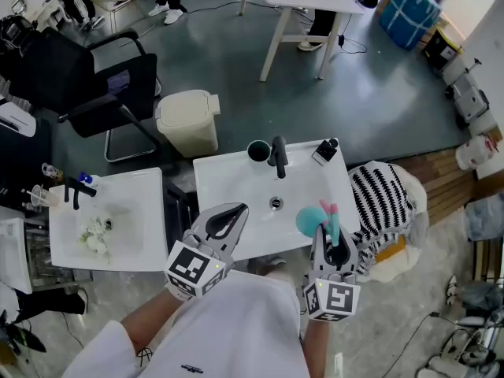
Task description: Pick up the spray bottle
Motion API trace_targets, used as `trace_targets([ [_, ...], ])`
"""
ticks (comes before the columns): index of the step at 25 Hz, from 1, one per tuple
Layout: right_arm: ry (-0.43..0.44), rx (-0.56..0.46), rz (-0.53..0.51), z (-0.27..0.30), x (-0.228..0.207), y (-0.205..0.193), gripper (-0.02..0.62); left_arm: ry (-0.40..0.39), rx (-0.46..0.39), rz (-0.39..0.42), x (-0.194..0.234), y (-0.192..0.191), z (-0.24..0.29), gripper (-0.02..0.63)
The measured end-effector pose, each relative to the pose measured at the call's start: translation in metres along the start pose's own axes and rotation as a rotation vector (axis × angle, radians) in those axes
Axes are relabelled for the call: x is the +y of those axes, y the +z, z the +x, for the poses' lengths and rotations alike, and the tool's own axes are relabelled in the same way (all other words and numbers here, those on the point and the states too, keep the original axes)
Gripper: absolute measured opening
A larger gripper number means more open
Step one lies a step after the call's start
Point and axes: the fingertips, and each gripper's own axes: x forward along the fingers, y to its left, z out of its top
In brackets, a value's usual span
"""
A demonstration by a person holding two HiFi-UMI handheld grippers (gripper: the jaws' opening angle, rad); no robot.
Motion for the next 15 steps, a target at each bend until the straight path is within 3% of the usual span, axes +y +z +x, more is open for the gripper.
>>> trace_targets([
  [15,-0.005,0.008,-0.002,-0.0056,0.0024,-0.0053,0.120,-0.006,0.001,-0.006,-0.0026,-0.0045,-0.0052,0.006],
])
